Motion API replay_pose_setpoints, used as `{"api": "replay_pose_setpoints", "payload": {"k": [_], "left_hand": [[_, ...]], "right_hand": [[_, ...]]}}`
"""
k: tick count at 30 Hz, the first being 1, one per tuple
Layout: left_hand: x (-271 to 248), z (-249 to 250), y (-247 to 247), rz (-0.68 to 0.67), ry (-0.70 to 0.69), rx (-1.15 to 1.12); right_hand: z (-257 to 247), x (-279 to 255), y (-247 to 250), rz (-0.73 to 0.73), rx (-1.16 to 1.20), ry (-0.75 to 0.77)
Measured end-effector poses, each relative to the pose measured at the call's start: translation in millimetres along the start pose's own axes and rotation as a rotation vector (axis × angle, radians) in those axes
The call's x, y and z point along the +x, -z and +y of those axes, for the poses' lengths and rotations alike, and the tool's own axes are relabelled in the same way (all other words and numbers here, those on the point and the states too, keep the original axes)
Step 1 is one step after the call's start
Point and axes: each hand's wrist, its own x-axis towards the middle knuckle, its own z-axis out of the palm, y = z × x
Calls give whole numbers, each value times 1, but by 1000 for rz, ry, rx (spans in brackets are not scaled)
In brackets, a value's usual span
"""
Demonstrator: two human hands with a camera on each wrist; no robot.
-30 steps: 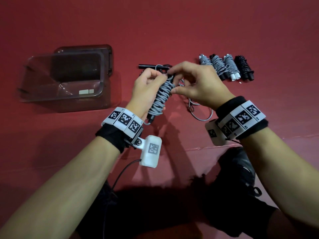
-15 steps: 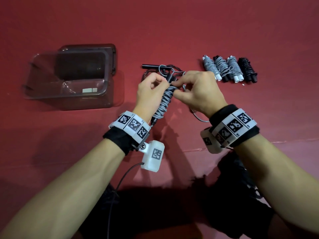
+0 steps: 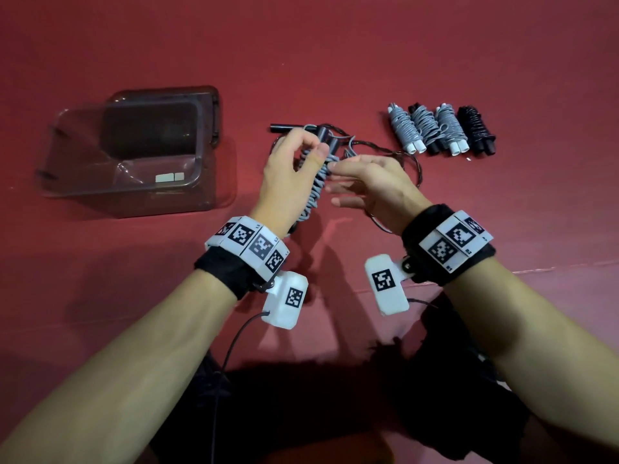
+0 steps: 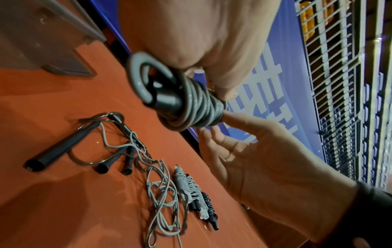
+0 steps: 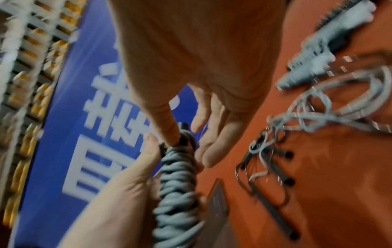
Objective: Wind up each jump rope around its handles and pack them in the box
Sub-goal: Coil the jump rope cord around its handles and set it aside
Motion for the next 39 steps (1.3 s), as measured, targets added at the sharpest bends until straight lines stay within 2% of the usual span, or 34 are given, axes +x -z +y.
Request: {"api": "replay_pose_setpoints", "payload": {"k": [5,10,12,14,16,18,20,22,25,27,32,39], "left_hand": [[-2,7,5,64,-87,39],[-9,13,4,108,-76,54],[-12,12,2,101,12,-70],[-11,12,-1,79,236,-264],[-6,11,-1,10,400,-327],[-4,15,4,-101,397,-228],[-3,16,7,-136,356,-194],[-6,14,6,-125,325,-232],[-10,10,3,-88,316,-232],[-10,8,3,-78,309,-214],[-9,7,6,-101,295,-149],[-11,0,1,-91,322,-257]], "right_hand": [[1,-7,-9,54,63,7],[8,-10,-17,95,81,-8],[6,-10,-20,110,53,27],[4,-7,-21,133,5,77],[2,-4,-20,137,-19,106],[4,-1,-19,109,-5,107],[8,-1,-17,85,35,98],[10,-1,-16,101,14,117],[12,2,-11,193,-169,166],[14,5,-10,205,-180,172],[15,11,-6,131,4,100],[14,12,-2,21,-74,107]]}}
